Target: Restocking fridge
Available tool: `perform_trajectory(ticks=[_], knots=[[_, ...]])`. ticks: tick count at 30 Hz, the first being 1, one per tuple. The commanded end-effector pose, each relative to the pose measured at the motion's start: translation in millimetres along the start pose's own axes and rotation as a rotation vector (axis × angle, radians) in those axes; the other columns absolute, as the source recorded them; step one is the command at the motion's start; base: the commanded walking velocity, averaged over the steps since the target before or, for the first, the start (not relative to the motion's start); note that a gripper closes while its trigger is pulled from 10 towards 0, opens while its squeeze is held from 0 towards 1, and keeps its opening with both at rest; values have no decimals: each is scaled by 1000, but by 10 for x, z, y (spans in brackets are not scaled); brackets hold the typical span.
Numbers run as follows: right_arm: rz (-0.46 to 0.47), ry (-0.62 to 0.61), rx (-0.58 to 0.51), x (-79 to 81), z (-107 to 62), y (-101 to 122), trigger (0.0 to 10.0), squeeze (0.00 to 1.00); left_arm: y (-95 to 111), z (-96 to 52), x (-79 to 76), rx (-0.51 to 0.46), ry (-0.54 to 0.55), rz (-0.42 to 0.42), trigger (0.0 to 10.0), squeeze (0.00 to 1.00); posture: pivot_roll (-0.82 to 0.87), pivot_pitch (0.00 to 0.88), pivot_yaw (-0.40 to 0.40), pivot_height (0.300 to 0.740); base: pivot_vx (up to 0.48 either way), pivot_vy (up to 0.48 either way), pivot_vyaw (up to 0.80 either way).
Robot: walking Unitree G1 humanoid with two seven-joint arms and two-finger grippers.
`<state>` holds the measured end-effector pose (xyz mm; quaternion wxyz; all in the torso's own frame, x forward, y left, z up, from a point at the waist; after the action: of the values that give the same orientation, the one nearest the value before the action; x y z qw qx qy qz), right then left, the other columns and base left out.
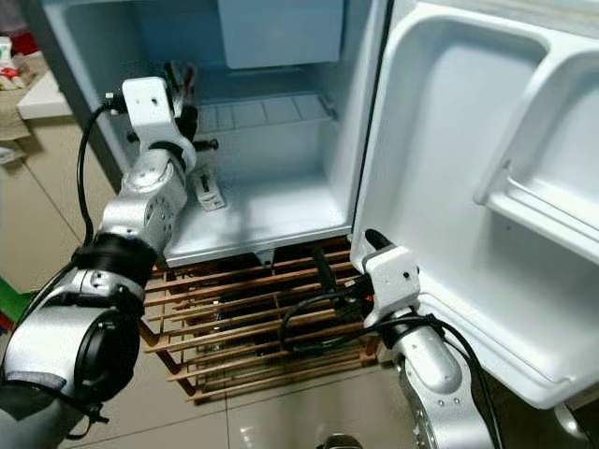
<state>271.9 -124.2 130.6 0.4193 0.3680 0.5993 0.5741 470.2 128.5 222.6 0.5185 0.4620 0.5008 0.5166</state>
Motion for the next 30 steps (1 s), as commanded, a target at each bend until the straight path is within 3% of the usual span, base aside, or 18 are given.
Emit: perform_trajectory(ticks=[1, 7, 9, 14, 18, 26, 27, 28, 29, 30], knots=[[5, 0, -1, 56, -56, 54, 10000, 157, 22, 44, 69, 12, 10, 33, 10000, 0, -255, 86, 83, 740, 0, 0, 0], [14, -10, 26, 69, -139, 27, 10000, 157, 52, 88, 153, 27, 35, 43, 10000, 0, -263, 122, 82, 740, 0, 0, 0], [21, -19, 47, 102, -255, 29, 10000, 157, 107, 122, 246, 33, 53, 39, 10000, 0, -273, 165, 78, 740, 0, 0, 0], [25, -16, 40, 169, -358, 125, 10000, 161, 248, 166, 347, 18, 68, 40, 10000, 0, -288, 199, 76, 740, 0, 0, 0], [27, -2, 42, 242, -427, 175, 10000, 161, 343, 190, 387, 7, 74, 37, 10000, 0, -297, 217, 77, 740, 0, 0, 0], [34, 9, 74, 304, -498, 158, 10000, 157, 280, 196, 387, 54, 71, 16, 10000, 0, -303, 236, 77, 740, 0, 0, 0], [36, 11, 85, 315, -519, 146, 10000, 157, 228, 193, 372, 82, 66, -24, 10000, 569, -304, 240, 76, 740, 0, 0, 0], [36, 11, 85, 315, -519, 146, 10000, 157, 228, 193, 372, 82, 66, -24, 10000, 569, -304, 240, 76, 740, 0, 0, 0], [36, 11, 90, 317, -530, 141, 10000, 157, 216, 193, 367, 89, 65, -35, 10000, 1000, -304, 240, 76, 740, 0, 0, 0], [36, 10, 91, 314, -531, 139, 10000, 157, 217, 193, 364, 89, 66, -34, 10000, 1000, -306, 236, 75, 740, 0, 0, 0]])
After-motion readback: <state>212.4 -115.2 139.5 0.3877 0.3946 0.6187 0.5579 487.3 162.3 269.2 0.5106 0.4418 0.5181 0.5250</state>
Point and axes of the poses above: a point about 5 cm out from each wrist's last joint towards the gripper, its own z axis pointing out of the wrist towards the gripper, its own y axis along the axis of the wrist's last joint, x = y × z, the point moved 6 cm from there along z, pointing out of the wrist towards the gripper, and after that the axes turned 3 degrees about z, right-handed, at the moved point
